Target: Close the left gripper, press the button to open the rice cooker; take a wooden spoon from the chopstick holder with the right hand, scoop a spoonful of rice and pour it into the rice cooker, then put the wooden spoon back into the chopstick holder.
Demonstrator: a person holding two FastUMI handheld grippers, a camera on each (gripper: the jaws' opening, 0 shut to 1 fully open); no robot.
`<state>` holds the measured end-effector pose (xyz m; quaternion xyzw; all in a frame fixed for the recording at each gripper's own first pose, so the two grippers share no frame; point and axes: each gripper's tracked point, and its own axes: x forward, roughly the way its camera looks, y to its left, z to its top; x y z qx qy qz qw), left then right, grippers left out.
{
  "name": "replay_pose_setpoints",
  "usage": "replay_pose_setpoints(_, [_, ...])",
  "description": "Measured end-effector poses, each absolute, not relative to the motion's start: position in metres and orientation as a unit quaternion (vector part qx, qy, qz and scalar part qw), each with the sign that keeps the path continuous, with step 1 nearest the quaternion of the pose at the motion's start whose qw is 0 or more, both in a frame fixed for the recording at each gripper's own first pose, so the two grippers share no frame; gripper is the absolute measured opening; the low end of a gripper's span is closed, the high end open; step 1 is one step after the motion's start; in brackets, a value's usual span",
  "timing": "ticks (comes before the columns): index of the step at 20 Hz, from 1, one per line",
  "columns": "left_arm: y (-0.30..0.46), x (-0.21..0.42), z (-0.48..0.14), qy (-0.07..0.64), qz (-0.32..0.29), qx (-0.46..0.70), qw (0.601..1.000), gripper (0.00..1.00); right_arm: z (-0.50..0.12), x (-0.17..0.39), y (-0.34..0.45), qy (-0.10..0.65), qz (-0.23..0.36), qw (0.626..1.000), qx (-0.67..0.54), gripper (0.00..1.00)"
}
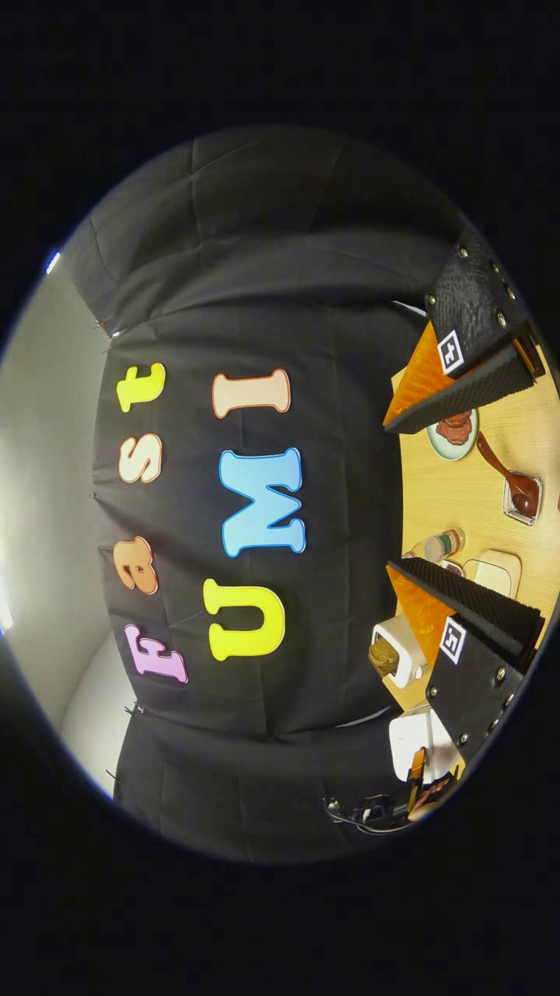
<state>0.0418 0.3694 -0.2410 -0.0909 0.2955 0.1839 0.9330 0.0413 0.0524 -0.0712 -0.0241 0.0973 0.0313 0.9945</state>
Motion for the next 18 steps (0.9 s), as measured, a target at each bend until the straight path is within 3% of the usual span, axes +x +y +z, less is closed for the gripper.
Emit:
replay_pose_setpoints(6, [0.374,0.056,-0.150,0.203,0.205,-0.020,0.957,0.09,-0.064,0.041,0.056,0.087,0.044,0.995,-0.026,0.97])
replay_pose_setpoints(13, [0.296,0.050,-0.013,0.058,0.157,0.030,0.985,0.10,-0.064,0.041,0.048,0.081,0.046,0.995,-0.020,0.98])
replay_pose_setpoints(17, [0.224,0.028,0.030,-0.010,0.122,0.025,0.992,0.92,-0.072,0.041,0.032,0.083,0.037,0.996,-0.020,0.97])
replay_pose_setpoints(18, [0.206,0.023,0.034,-0.020,0.111,0.024,0.993,0.94,-0.075,0.043,0.028,0.083,0.034,0.996,-0.017,0.97])
